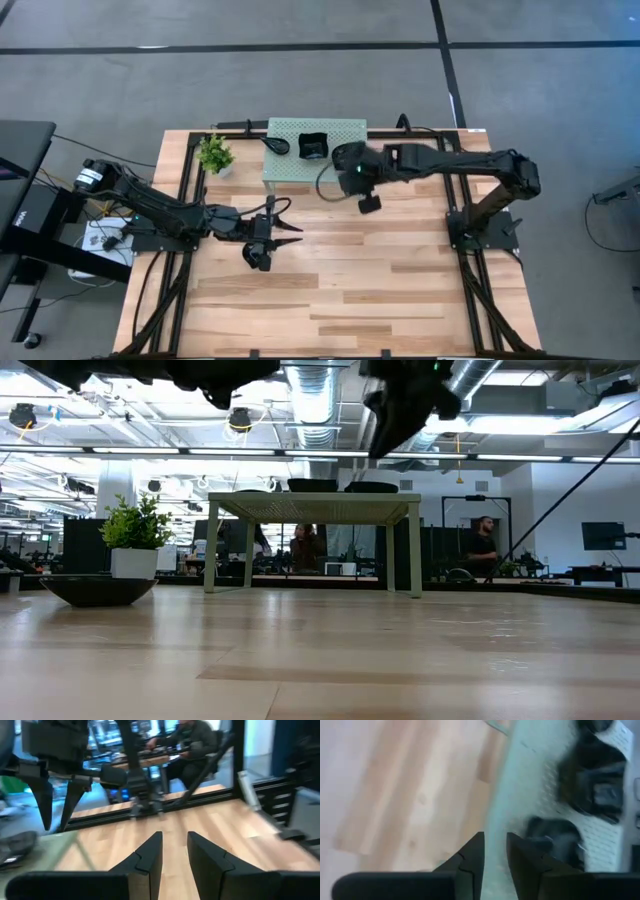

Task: Pick & Place Mini shaped plates
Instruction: Stack the leaf shaped plate on top of the other leaf shaped plate on the shelf

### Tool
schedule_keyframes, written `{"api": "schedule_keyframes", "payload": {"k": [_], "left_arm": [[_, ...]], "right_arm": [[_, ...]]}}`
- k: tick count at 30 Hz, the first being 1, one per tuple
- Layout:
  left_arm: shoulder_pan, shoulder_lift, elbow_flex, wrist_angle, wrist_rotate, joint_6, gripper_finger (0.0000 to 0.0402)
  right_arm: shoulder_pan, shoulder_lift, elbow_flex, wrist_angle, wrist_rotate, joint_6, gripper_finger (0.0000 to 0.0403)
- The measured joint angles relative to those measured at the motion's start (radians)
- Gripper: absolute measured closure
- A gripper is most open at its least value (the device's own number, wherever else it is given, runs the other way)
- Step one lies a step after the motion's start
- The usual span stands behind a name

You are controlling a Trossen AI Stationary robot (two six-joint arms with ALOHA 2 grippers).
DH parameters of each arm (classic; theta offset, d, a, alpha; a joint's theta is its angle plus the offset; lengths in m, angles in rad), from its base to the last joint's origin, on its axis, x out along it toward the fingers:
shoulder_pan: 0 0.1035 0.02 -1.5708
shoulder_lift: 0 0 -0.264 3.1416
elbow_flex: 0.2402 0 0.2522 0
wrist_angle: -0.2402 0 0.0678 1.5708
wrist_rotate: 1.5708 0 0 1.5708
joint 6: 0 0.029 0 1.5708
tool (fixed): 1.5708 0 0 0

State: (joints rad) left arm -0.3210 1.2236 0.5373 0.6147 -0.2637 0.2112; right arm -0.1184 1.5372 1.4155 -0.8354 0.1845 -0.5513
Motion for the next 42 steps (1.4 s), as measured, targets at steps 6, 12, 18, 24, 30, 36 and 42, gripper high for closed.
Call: {"api": "schedule_keyframes", "payload": {"k": [6,12,18,24,30,36,42], "left_arm": [[-0.009,0.0,0.0,-0.004,0.125,-0.147,0.0309],[-0.019,0.084,0.027,-0.055,0.133,-0.298,0.0309],[-0.015,0.207,0.199,-0.434,0.125,-0.403,0.0309],[-0.013,0.152,0.268,-0.893,0.105,-0.603,0.0309],[-0.013,0.012,0.256,-1.321,0.107,-1.007,0.0309],[-0.013,-0.09,0.078,-1.336,0.167,-1.278,0.0309],[-0.018,-0.147,-0.045,-1.277,0.192,-1.351,0.0309]], "right_arm": [[0.229,0.0,0.0,0.0,-0.004,0.092,0.0328],[0.439,-0.056,-0.001,-0.022,0.064,0.114,0.0328],[0.548,-0.18,-0.011,-0.033,0.097,0.253,0.0328],[0.591,-0.299,-0.312,0.273,0.043,0.38,0.0328],[0.588,-0.278,-0.627,0.699,-0.004,0.299,0.0328],[0.535,-0.197,-0.662,0.845,0.013,0.123,0.0328],[0.476,-0.107,-0.622,0.924,0.055,0.202,0.0328]]}}
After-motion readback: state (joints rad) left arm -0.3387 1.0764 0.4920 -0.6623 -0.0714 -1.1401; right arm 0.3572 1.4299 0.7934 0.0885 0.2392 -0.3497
